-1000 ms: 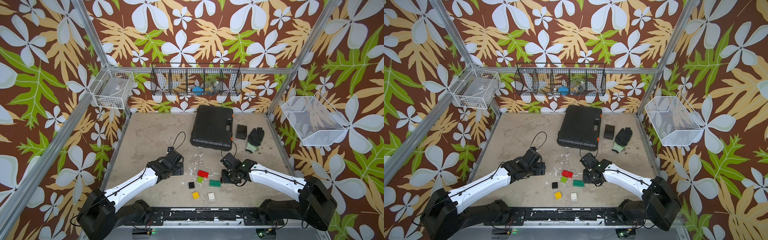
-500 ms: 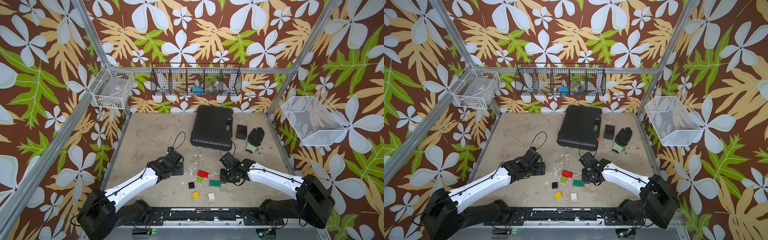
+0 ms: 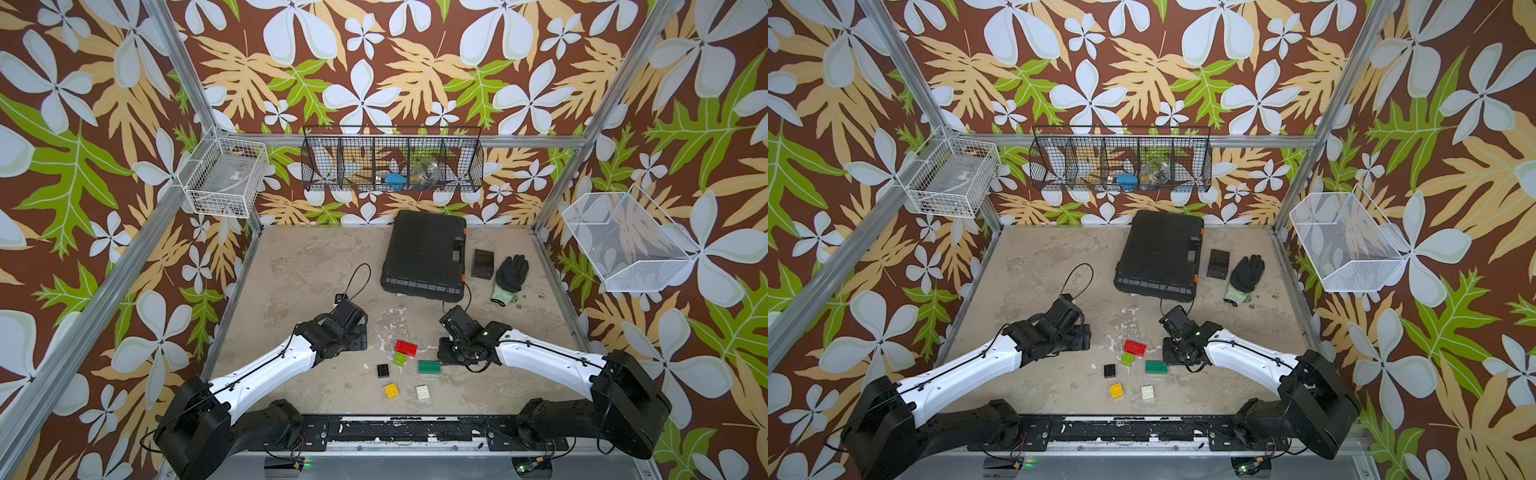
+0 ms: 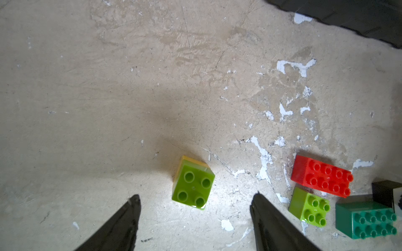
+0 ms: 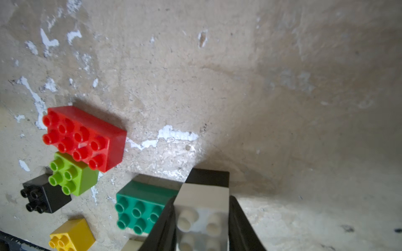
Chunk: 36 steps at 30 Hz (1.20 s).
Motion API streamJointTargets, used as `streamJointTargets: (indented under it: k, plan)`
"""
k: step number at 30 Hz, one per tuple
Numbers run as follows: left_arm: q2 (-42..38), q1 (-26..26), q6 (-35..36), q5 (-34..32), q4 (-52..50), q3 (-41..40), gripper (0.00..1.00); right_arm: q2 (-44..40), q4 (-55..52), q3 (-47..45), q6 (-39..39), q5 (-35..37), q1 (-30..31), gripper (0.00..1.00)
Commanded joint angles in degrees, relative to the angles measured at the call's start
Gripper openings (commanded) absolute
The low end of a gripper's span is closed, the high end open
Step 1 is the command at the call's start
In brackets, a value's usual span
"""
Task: Assemble a giraffe with lego
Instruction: Assemble the lego brick with the lego brick.
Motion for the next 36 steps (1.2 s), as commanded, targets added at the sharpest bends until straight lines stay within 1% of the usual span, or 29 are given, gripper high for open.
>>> streamJointTargets:
  k: [1,10,13,16,19,20,21,24,27,30,32,34,36]
  plan:
    - [0.1,0.1,0.0,-0.1,-0.7,0.3,0.83,2.4,-5.2,-3.0,-1.8,1.9,-0.2,0.17]
    - [0.0,0.1,0.1,-0.3,-1.2,1.2,0.83,9.2,-6.0,-0.7,-6.5,6.9,-0.3,0.18]
    - [-0.4,0.1,0.0,-0.7,-2.1,2.3,0.84,9.5,-6.6,1.6,-7.4,7.0,-0.4,0.21]
    - [-1.0,0.0,-0.1,-0.7,-3.0,3.5,0.88,8.2,-7.7,3.6,-7.8,7.4,-0.3,0.26]
    - [-1.5,0.0,-0.4,0.1,-3.7,4.7,0.90,5.7,-8.6,4.7,-7.7,7.6,-0.4,0.37]
    - [-1.7,0.0,-0.5,0.4,-3.9,5.0,0.90,4.8,-8.9,5.3,-7.4,7.6,-0.3,0.43]
    - [-1.8,0.0,-0.6,0.7,-4.1,5.4,0.91,3.8,-9.1,5.9,-7.3,7.8,-0.3,0.50]
    - [-1.9,0.0,-0.8,1.3,-4.8,6.3,0.92,1.8,-9.6,9.2,-7.4,8.1,-0.7,0.65]
    - [-1.9,0.0,-0.3,1.7,-5.8,7.5,0.94,1.5,-9.9,12.6,-7.6,8.3,-0.8,0.75]
    - [-1.3,0.0,0.4,3.2,-6.7,9.1,0.95,1.0,-10.1,14.5,-7.4,7.7,-0.9,0.82]
    - [-0.9,-0.5,0.6,4.7,-6.7,10.1,0.96,-0.4,-10.5,14.1,-6.9,7.0,-1.2,0.84]
    - [0.1,-2.5,0.6,5.0,-6.7,11.3,0.96,-3.8,-11.5,12.4,-6.4,6.1,-1.9,0.86]
    - [2.2,-5.4,-0.1,5.8,-6.6,12.6,0.96,-9.0,-12.4,8.7,-6.2,4.6,-3.1,0.88]
